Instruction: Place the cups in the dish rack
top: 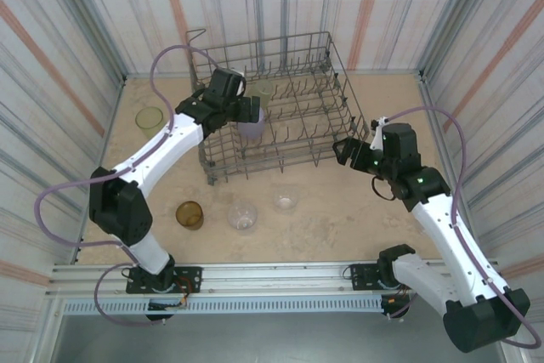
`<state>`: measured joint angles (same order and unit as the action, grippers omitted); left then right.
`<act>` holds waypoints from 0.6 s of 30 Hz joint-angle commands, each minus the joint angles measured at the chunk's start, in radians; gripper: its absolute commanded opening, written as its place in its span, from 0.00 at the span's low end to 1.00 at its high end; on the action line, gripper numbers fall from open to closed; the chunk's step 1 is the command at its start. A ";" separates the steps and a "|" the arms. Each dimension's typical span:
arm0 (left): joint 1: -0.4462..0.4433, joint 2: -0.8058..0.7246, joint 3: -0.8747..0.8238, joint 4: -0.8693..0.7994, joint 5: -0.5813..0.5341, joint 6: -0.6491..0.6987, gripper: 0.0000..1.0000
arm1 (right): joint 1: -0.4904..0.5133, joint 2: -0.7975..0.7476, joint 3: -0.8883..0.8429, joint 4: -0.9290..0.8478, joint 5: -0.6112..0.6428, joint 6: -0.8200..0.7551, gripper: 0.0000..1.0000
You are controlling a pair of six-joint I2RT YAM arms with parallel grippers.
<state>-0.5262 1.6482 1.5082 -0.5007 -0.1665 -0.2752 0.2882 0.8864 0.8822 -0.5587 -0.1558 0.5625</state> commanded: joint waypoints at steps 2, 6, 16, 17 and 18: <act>-0.008 -0.059 -0.017 -0.033 0.066 -0.031 0.99 | -0.013 -0.033 0.019 -0.083 0.076 0.030 0.99; -0.008 -0.089 -0.026 -0.060 0.074 -0.040 0.99 | -0.015 -0.057 0.014 -0.112 0.113 0.040 0.99; -0.009 -0.198 -0.088 -0.109 0.072 -0.053 0.99 | -0.016 -0.067 -0.052 -0.119 0.073 0.075 0.99; -0.009 -0.207 -0.097 -0.116 0.071 -0.054 0.99 | -0.015 -0.062 -0.064 -0.112 0.062 0.086 0.99; -0.008 -0.219 -0.107 -0.120 0.068 -0.055 0.99 | -0.011 -0.056 -0.075 -0.104 0.049 0.100 0.99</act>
<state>-0.5270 1.4754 1.4258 -0.5766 -0.0971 -0.3153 0.2798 0.8188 0.8402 -0.6476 -0.0818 0.6144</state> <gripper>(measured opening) 0.985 0.990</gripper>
